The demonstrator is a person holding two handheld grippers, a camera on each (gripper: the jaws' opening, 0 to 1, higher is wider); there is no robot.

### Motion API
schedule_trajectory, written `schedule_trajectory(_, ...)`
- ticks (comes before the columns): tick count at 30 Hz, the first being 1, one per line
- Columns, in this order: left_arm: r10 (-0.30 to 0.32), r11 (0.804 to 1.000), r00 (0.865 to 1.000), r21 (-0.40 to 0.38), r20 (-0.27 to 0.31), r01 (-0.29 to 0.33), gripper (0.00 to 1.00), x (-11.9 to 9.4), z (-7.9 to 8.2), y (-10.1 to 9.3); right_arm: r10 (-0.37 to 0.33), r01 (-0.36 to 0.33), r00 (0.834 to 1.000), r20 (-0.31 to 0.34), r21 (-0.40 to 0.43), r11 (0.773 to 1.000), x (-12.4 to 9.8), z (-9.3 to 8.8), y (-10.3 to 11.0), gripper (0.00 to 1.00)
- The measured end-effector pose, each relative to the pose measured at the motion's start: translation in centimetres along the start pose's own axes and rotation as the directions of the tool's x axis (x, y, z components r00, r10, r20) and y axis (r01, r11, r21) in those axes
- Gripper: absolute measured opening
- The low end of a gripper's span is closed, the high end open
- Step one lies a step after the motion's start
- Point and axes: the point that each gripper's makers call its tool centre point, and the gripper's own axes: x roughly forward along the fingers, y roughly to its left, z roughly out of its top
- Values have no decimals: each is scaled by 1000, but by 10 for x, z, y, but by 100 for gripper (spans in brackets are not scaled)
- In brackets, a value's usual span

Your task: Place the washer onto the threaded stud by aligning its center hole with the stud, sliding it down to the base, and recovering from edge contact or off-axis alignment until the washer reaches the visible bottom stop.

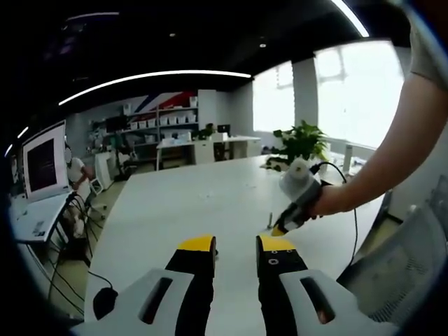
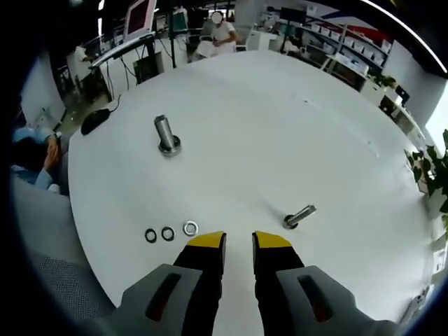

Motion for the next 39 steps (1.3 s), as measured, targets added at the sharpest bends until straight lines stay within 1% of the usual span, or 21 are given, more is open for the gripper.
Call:
schedule_trajectory(5, -1, 1000, 1000, -4, -1, 1, 21, 0, 0, 1, 14, -14, 1000, -4, -2, 1000, 5, 0, 7, 17)
schedule_trajectory(13, -3, 1000, 1000, -4, -3, 3, 21, 1, -1, 0, 54, -54, 998, -18, -31, 998, 14, -1, 28, 17)
schedule_trajectory(20, 2, 1000, 1000, -3, -8, -2, 21, 0, -2, 1, 89, -91, 995, -42, -50, 995, 22, -7, 44, 17)
schedule_trajectory(25, -4, 1000, 1000, 5, -16, 4, 21, 2, -3, -1, 99, -100, 995, -34, -48, 994, 26, -5, 47, 18)
schedule_trajectory(29, -3, 1000, 1000, 5, -18, 3, 21, 2, -4, -1, 106, -108, 994, -41, -55, 993, 29, -7, 51, 19)
schedule_trajectory(32, 0, 1000, 1000, 4, -21, 0, 21, 1, -5, 0, 116, -118, 993, -37, -44, 992, 31, -6, 54, 20)
schedule_trajectory(35, -4, 1000, 1000, 7, -29, 4, 21, 2, -6, -1, 118, -121, 992, -46, -56, 991, 34, -10, 56, 20)
schedule_trajectory(39, -7, 1000, 999, 9, -34, 8, 21, 3, -7, -2, 119, -121, 992, -53, -46, 992, 36, -13, 54, 20)
